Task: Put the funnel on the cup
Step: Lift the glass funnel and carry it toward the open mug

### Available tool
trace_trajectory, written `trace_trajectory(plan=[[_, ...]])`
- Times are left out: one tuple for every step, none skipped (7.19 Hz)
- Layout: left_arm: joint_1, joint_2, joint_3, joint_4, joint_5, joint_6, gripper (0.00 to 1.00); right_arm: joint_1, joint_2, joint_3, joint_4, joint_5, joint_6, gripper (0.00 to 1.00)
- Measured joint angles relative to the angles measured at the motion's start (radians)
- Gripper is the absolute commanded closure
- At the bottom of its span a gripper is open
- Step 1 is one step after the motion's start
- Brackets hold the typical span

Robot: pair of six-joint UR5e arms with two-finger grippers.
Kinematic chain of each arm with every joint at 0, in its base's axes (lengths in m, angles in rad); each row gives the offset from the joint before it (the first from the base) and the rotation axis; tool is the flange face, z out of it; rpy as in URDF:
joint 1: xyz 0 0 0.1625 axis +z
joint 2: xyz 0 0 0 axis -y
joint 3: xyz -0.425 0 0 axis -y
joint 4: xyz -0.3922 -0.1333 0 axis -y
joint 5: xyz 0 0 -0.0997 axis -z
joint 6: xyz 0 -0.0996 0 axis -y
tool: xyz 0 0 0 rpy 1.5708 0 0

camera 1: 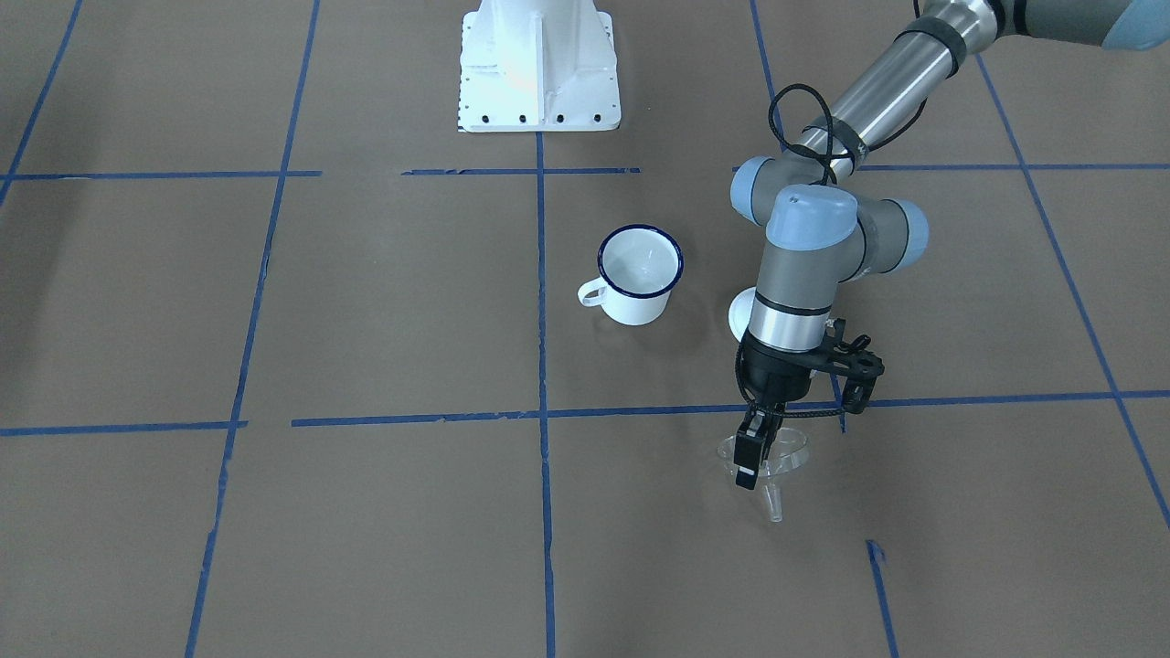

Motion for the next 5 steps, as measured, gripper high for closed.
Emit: trace_trajectory(plan=[[-0.007, -0.001, -0.001, -0.008, 0.0, 0.001, 1.0, 0.0, 0.0, 0.0, 0.0, 0.0, 0.0, 0.0], [-0.024, -0.001, -0.009, -0.028, -0.003, 0.002, 1.0, 0.0, 0.001, 0.0, 0.0, 0.0, 0.0, 0.0], [-0.049, -0.001, -0.034, -0.048, -0.023, 0.005, 1.0, 0.0, 0.0, 0.0, 0.0, 0.0, 0.0, 0.0], [-0.078, 0.002, -0.073, -0.056, -0.071, 0.007, 1.0, 0.0, 0.0, 0.0, 0.0, 0.0, 0.0, 0.0], [-0.108, 0.008, -0.113, -0.054, -0.132, 0.009, 1.0, 0.0, 0.0, 0.0, 0.0, 0.0, 0.0, 0.0]])
